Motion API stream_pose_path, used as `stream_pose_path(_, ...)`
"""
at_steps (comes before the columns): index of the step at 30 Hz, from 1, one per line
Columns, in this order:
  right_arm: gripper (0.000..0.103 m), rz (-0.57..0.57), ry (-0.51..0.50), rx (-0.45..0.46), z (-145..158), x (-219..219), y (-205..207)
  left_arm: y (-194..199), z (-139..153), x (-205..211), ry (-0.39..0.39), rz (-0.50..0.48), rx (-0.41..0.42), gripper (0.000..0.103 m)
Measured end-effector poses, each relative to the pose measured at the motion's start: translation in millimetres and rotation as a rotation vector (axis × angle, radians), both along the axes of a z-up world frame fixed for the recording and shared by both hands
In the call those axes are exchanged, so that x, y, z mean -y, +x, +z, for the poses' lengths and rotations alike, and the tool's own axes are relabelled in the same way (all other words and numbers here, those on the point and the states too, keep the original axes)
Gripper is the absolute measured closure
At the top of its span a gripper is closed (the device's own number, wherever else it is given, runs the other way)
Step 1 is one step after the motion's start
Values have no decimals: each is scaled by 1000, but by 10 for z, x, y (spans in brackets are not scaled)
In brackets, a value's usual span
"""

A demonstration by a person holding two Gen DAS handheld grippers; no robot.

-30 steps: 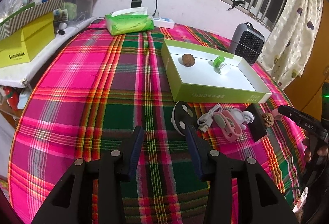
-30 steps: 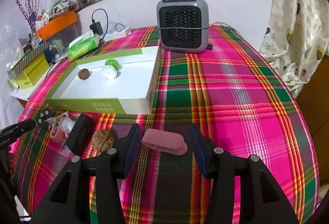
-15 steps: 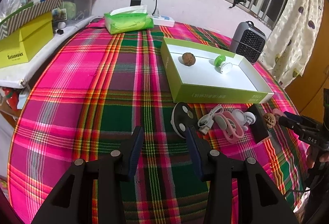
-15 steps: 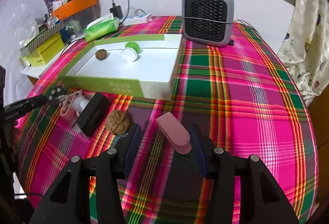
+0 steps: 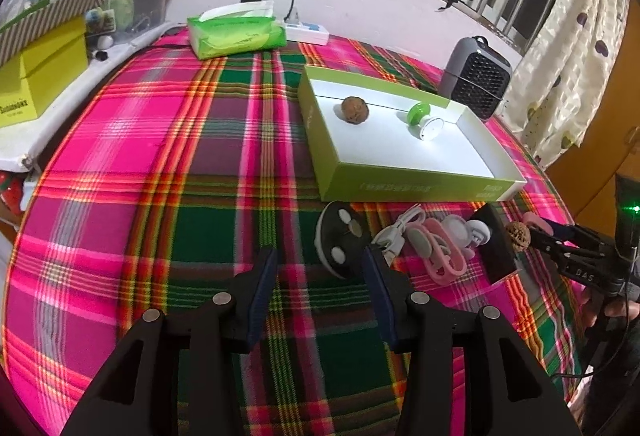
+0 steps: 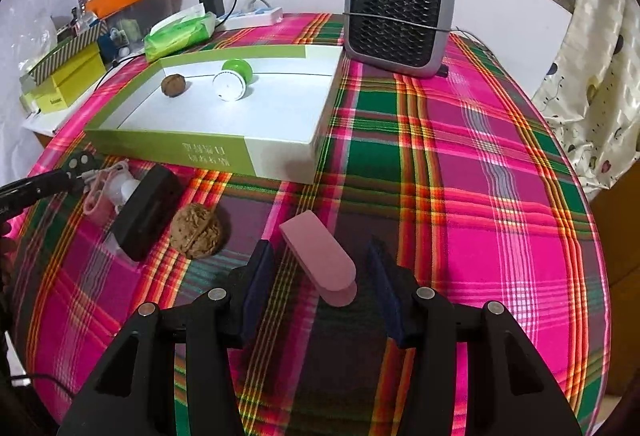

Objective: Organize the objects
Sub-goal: 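Grasp the pink clip with the right gripper and lift it, then grasp the black round phone holder with the left gripper and lift it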

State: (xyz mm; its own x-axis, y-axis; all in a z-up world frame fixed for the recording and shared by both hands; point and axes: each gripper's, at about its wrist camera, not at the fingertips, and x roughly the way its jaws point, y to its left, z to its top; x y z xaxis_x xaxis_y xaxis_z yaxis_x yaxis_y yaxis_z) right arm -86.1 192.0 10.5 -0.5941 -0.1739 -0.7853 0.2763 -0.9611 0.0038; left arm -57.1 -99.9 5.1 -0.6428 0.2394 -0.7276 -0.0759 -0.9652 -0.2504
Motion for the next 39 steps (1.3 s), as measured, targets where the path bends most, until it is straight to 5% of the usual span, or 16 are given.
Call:
stream_pose_path(21, 54, -14, 3, -3, 6, -3, -55, -208, -25, -76, -42, 10, 10, 59)
stream_pose_path(27, 65, -35, -10, -5, 18, -41, -56, -217, -26, -66, -14, 4, 12, 71)
stream_pose_path(39, 82, -40, -17, -8, 24, -50, -37, -196, -28, -95, -14, -12, 5, 78)
